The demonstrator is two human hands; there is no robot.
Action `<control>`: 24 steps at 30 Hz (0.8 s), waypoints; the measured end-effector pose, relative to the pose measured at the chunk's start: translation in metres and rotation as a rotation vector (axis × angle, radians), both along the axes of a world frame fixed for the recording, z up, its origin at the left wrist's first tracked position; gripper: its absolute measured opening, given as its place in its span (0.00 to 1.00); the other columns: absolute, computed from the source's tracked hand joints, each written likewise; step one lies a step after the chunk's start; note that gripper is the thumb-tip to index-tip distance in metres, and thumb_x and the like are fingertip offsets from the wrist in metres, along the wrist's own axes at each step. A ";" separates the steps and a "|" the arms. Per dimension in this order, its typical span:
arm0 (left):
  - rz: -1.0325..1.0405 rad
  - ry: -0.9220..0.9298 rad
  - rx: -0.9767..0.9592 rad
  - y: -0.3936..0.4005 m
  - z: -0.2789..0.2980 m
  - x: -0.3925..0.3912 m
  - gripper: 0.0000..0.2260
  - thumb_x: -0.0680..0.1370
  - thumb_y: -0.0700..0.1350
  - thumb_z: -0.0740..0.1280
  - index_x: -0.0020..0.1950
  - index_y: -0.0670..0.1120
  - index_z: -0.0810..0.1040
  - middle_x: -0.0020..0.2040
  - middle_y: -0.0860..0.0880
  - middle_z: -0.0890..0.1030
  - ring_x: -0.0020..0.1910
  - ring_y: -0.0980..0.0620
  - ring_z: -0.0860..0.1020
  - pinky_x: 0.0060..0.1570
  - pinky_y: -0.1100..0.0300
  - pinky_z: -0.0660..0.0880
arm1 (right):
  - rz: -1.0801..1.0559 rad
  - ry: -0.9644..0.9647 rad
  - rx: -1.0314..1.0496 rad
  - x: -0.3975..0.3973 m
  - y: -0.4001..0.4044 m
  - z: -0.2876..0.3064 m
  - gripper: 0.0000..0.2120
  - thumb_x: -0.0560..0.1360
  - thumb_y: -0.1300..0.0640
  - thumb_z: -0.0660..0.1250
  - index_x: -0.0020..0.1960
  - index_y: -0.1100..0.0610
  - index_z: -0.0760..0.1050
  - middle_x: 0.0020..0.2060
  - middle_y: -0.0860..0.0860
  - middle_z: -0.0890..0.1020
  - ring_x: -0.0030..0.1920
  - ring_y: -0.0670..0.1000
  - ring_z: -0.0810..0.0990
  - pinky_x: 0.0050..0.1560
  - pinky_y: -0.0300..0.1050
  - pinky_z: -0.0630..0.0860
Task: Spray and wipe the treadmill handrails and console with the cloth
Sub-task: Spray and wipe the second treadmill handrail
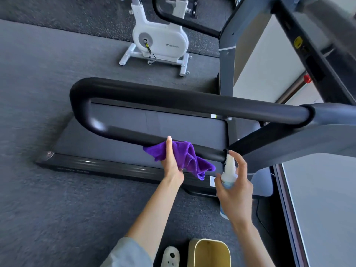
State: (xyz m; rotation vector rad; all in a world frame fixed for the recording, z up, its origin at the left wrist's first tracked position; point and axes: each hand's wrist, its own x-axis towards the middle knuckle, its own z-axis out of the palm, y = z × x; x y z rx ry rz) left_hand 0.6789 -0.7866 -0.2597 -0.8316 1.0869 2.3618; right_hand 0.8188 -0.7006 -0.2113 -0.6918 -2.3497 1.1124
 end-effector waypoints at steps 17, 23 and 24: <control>0.127 -0.047 -0.057 0.052 -0.006 0.015 0.24 0.69 0.58 0.74 0.59 0.50 0.75 0.53 0.51 0.83 0.47 0.51 0.82 0.44 0.55 0.79 | -0.013 0.049 0.030 0.024 0.033 -0.004 0.32 0.72 0.66 0.71 0.68 0.42 0.65 0.45 0.31 0.76 0.35 0.47 0.76 0.35 0.34 0.72; -0.058 -0.099 -0.011 0.105 -0.004 0.061 0.26 0.68 0.51 0.78 0.62 0.43 0.75 0.55 0.46 0.83 0.50 0.48 0.83 0.41 0.58 0.81 | -0.020 0.073 0.049 0.034 0.039 -0.005 0.33 0.71 0.67 0.73 0.67 0.43 0.65 0.47 0.30 0.76 0.34 0.47 0.76 0.32 0.37 0.73; -0.061 -0.091 -0.023 0.102 -0.004 0.061 0.27 0.68 0.50 0.78 0.62 0.43 0.75 0.55 0.46 0.83 0.51 0.48 0.83 0.46 0.55 0.81 | -0.013 0.075 0.043 0.033 0.039 -0.005 0.33 0.71 0.67 0.72 0.67 0.43 0.65 0.45 0.33 0.78 0.33 0.47 0.76 0.31 0.37 0.73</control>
